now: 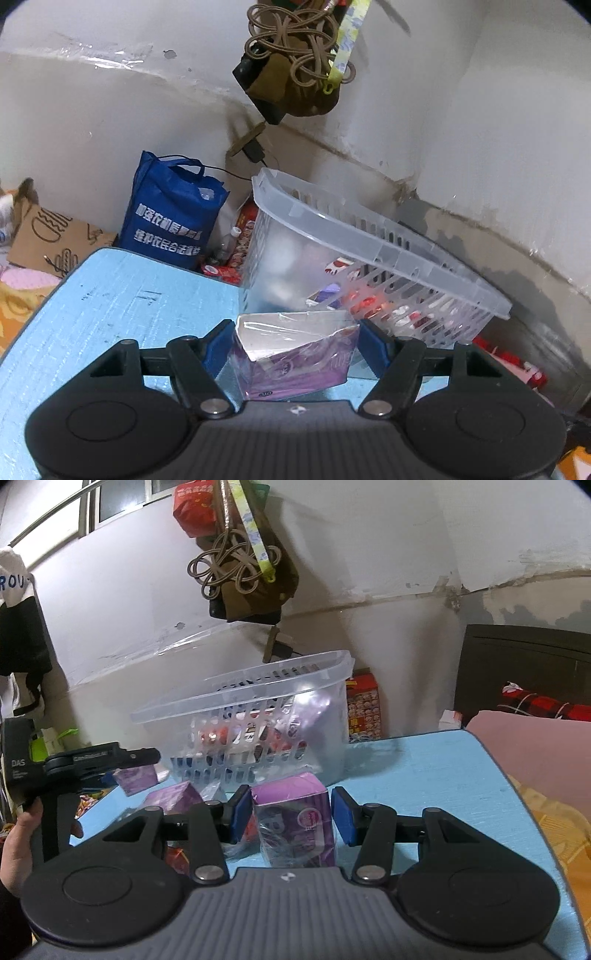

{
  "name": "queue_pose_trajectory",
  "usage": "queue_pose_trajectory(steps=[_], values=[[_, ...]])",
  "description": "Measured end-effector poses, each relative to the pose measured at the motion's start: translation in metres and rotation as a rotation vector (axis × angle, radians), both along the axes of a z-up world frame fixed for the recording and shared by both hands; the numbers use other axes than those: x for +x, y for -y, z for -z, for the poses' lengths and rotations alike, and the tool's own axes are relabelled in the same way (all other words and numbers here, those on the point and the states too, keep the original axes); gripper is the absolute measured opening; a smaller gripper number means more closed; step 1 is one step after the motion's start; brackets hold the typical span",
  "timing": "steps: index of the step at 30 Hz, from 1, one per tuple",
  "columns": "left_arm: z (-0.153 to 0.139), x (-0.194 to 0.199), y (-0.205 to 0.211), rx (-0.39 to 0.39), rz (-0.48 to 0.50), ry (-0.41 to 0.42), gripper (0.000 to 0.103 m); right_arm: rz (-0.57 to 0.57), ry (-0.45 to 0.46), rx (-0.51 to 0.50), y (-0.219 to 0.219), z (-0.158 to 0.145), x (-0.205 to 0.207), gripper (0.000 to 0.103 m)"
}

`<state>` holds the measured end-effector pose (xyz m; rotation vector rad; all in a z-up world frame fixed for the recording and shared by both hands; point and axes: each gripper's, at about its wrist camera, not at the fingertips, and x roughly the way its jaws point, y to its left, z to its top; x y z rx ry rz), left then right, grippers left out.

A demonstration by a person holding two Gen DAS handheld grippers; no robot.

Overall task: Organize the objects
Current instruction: 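Grasp the wrapped purple pack with the left gripper while the right grasps the purple cube box, then carry both items over the basket and open both grippers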

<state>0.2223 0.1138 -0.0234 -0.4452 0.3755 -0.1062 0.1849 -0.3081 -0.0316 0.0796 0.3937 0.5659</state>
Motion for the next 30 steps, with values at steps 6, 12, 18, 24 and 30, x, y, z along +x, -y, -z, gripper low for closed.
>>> queue_pose_trajectory(steps=[6,12,18,24,30], values=[[-0.01,-0.027,-0.006,-0.008,-0.002,0.031,0.075,0.019,0.014,0.006,0.009,-0.004,0.0,0.051],[-0.035,-0.05,-0.007,-0.015,0.011,0.089,0.075,0.014,0.044,-0.002,0.01,-0.017,0.004,0.051],[-0.09,-0.048,0.002,0.022,0.09,0.169,0.075,-0.024,0.137,0.016,0.006,-0.072,0.019,0.051],[-0.155,0.008,0.027,0.077,0.164,0.199,0.075,-0.136,0.173,0.069,-0.037,-0.124,0.067,0.05],[-0.148,0.067,0.048,0.115,0.175,0.132,0.085,-0.204,0.162,0.013,-0.079,-0.114,0.122,0.071]])
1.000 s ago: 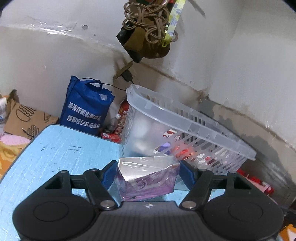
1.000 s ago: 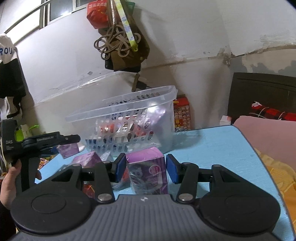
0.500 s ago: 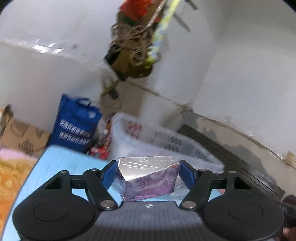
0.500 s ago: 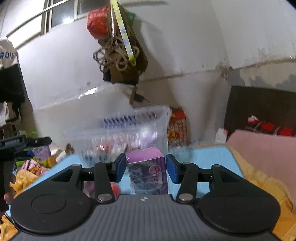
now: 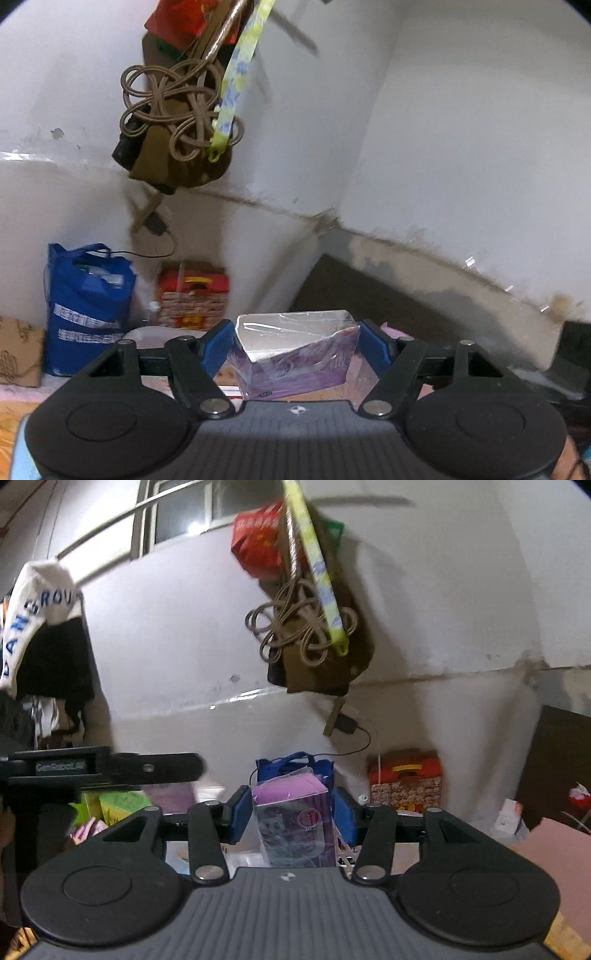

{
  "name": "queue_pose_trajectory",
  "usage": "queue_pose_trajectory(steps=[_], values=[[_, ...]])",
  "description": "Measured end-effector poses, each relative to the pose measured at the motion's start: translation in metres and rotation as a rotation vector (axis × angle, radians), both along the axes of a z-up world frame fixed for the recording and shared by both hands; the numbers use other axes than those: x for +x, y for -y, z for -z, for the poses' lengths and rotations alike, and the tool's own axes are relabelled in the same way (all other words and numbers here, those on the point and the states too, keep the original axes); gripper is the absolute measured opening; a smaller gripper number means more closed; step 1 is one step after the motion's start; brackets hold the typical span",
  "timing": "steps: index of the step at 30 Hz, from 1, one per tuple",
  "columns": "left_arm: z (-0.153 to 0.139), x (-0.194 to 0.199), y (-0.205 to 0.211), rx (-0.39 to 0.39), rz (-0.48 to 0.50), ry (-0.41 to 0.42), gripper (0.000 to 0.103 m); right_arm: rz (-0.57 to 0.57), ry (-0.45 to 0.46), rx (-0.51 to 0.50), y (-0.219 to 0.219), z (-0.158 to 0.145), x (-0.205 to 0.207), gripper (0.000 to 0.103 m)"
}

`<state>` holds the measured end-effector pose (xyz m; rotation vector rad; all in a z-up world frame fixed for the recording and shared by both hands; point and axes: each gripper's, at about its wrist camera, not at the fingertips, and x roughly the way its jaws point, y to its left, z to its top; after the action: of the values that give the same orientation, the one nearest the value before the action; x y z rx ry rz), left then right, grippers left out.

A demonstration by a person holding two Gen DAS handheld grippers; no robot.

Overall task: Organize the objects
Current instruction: 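Carry both items over the basket and open both grippers, then grasp the red wrapped box with the left gripper while the right grasps the white battery pack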

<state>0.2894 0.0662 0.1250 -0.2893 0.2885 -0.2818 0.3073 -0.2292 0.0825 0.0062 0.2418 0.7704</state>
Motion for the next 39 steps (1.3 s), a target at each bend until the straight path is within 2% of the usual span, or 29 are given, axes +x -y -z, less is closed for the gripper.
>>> queue_pose_trajectory(steps=[2,4,6,8,11,14,19,20,24,27,31,34,36,39], values=[[0.009,0.012,0.005,0.042,-0.052,-0.042,0.094,-0.022,-0.002,-0.024,-0.006,0.009,0.007,0.097],[0.02,0.017,0.003,0.058,-0.054,-0.089,0.094,0.022,0.01,-0.025,0.0,0.015,0.006,0.099],[0.027,0.009,-0.003,0.035,-0.053,-0.105,0.094,0.038,-0.017,0.026,0.013,0.019,0.001,0.103],[0.03,-0.005,-0.009,0.007,-0.056,-0.079,0.094,0.018,-0.059,0.069,0.027,0.025,-0.006,0.103],[0.042,-0.043,-0.011,0.006,-0.053,-0.068,0.094,0.085,-0.138,0.089,0.045,0.043,-0.031,0.103],[0.072,-0.092,-0.006,0.033,-0.009,-0.065,0.094,0.123,-0.223,0.061,0.059,0.074,-0.069,0.103],[0.127,-0.146,0.003,0.009,0.001,-0.18,0.094,0.098,-0.287,0.083,0.074,0.124,-0.141,0.102],[0.134,-0.153,0.006,0.006,0.01,-0.186,0.094,0.091,-0.303,0.08,0.074,0.131,-0.15,0.099],[0.149,-0.164,0.014,-0.023,0.055,-0.198,0.094,0.1,-0.309,-0.042,0.06,0.138,-0.157,0.079],[0.154,-0.162,0.024,-0.028,0.086,-0.205,0.094,0.096,-0.301,-0.054,0.059,0.14,-0.163,0.078],[0.158,-0.155,0.037,0.0,0.071,-0.212,0.094,0.098,-0.305,-0.105,0.05,0.146,-0.158,0.078],[0.164,-0.148,0.038,0.024,0.033,-0.244,0.094,0.084,-0.309,-0.099,0.046,0.152,-0.158,0.077],[0.166,-0.148,0.033,0.008,0.019,-0.246,0.094,0.1,-0.295,-0.109,0.047,0.152,-0.159,0.072],[0.165,-0.151,0.025,-0.004,0.002,-0.228,0.093,0.105,-0.287,-0.107,0.05,0.153,-0.161,0.072]])
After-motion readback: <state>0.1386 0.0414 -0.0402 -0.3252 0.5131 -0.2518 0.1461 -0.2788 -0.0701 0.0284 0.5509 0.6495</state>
